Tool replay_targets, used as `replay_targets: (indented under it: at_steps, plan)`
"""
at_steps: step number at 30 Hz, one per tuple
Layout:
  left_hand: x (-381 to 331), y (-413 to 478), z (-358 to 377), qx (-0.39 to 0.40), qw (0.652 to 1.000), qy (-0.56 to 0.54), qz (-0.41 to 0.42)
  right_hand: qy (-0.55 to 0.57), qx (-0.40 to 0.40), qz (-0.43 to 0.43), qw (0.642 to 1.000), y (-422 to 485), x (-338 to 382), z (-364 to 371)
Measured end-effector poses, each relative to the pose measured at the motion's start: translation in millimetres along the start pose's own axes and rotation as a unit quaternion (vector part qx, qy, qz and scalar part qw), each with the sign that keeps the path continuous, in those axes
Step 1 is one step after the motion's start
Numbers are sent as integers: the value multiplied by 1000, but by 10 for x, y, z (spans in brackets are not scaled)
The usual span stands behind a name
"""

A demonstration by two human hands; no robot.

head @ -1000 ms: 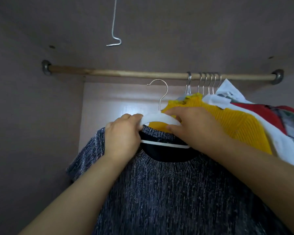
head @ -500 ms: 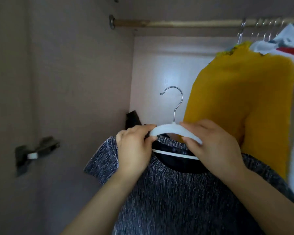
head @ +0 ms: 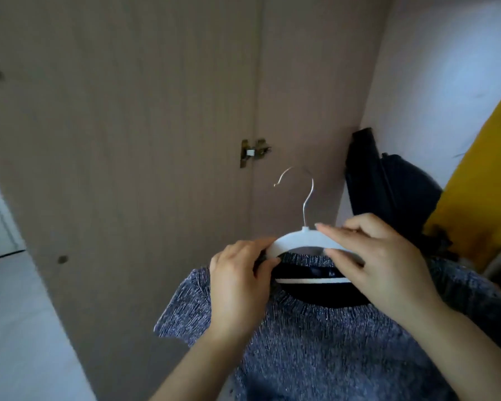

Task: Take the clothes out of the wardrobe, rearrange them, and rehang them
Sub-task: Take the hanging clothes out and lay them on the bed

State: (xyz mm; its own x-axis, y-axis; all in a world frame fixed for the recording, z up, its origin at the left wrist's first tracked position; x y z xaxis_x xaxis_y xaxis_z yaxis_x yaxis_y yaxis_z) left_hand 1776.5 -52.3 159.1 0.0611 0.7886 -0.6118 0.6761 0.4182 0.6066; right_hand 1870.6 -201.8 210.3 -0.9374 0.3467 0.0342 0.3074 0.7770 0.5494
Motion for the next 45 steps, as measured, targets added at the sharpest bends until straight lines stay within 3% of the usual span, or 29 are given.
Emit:
replay_targets:
  at_steps: [6,13,20,27,45]
  plan:
    - [513,-1034,-1087,-77,987,93,-107,71,26,-139,987,108,1286,552]
    - [917,-2286,-2715,-186,936,201,-221,195,8,-284,939,244,3195,1021]
    - [1109,-3852,-4391,-291,844,287,-347,296,8,-400,867,126,5426,1259]
    - [1024,-5287,-5772,-356,763,351,-411,377,39,-486,787,-184,7530,1434]
    - [1420,-7680,-7984,-473,485,443,-588,468,171,-643,582,-711,11759,2143]
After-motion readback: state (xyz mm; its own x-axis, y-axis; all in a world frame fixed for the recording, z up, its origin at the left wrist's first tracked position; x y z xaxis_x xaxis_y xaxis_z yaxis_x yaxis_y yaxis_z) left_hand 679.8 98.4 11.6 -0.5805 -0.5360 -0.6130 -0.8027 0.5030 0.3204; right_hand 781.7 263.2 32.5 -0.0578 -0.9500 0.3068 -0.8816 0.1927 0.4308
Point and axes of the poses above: each hand's wrist, its own y-axis towards the middle knuckle, its own z-axis out of the palm, x = y × z, the point moved 10 cm from there along y, towards the middle knuckle, and after that the axes turned 15 degrees about x, right-handed, at the moved point
